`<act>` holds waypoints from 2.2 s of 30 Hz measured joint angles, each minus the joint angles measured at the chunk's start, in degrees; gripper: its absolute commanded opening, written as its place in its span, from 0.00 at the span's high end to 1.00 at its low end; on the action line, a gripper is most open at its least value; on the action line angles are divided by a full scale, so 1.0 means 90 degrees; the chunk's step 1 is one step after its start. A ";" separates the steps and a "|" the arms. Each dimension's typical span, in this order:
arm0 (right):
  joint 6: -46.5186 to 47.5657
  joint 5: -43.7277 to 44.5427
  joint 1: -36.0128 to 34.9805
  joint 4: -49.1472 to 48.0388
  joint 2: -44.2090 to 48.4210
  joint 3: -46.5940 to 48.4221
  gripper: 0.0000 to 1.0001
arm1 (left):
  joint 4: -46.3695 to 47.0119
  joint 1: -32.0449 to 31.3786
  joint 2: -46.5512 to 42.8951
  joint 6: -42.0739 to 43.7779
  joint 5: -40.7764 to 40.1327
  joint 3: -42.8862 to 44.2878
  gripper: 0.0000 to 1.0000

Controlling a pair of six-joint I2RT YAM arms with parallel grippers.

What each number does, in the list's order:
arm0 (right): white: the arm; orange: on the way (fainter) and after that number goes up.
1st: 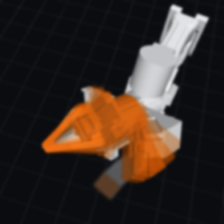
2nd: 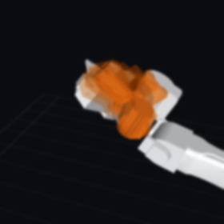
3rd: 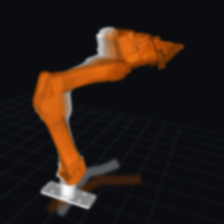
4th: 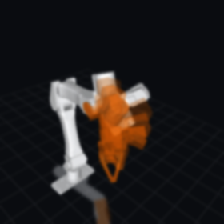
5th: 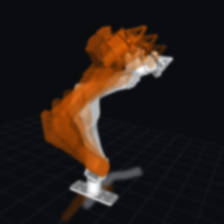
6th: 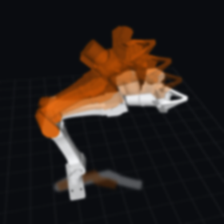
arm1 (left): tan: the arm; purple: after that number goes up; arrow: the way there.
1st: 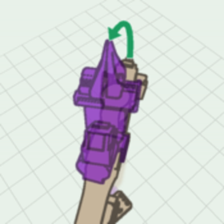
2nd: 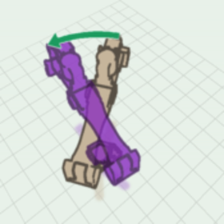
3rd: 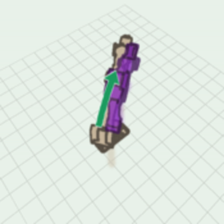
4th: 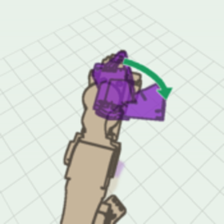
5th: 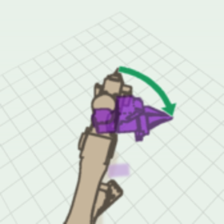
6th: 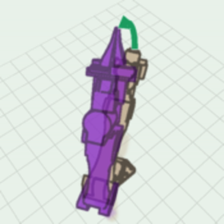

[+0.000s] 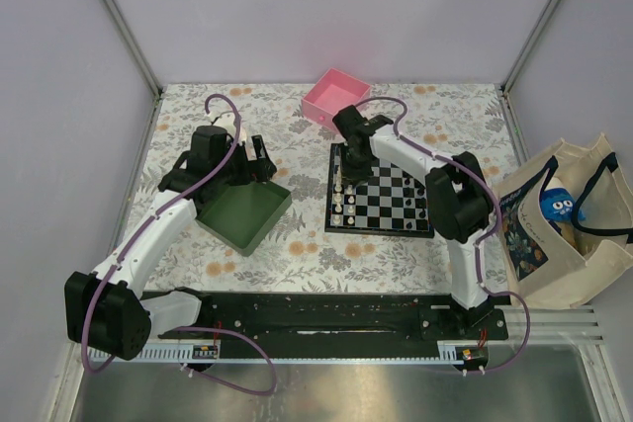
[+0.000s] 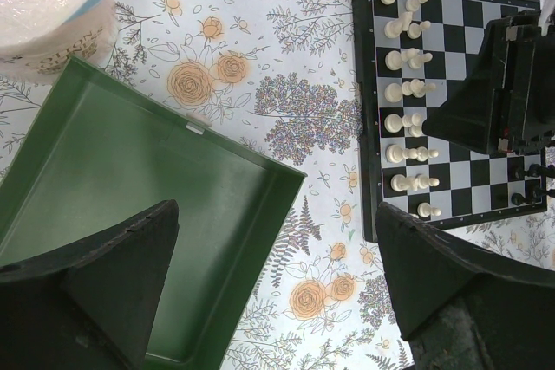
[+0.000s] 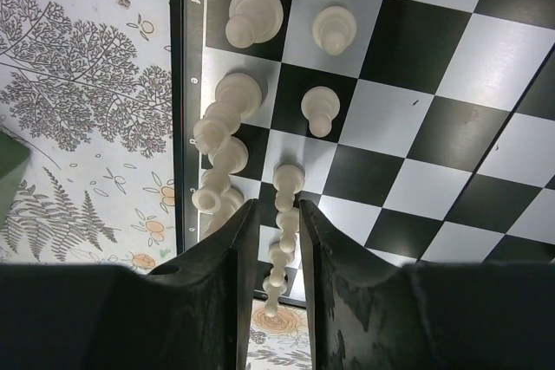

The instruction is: Set up the chess pieces on the board

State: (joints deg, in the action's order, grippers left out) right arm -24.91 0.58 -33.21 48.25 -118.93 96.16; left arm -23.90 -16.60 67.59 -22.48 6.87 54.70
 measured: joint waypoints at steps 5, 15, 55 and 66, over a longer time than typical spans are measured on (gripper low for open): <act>0.0000 0.0002 0.0000 0.0010 -0.0138 0.0063 0.69 | 0.0000 0.0000 0.0000 0.0000 0.0000 0.0000 0.01; 0.0005 0.0049 0.0000 0.0012 -0.0262 0.0114 0.80 | -0.0005 0.0000 0.0000 0.0000 0.0000 0.0000 0.01; 0.0075 0.0022 0.0126 0.0010 -0.0262 0.0114 0.65 | -0.0044 0.0000 0.0002 0.0000 0.0000 0.0000 0.01; 0.0080 -0.0022 0.0372 -0.0063 0.0736 -0.0214 0.57 | -0.0044 0.0000 0.0002 0.0000 -0.0024 0.0000 0.01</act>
State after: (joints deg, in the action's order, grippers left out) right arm -24.18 0.38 -29.87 47.68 -112.31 94.24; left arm -24.29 -16.60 67.61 -22.48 6.66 54.70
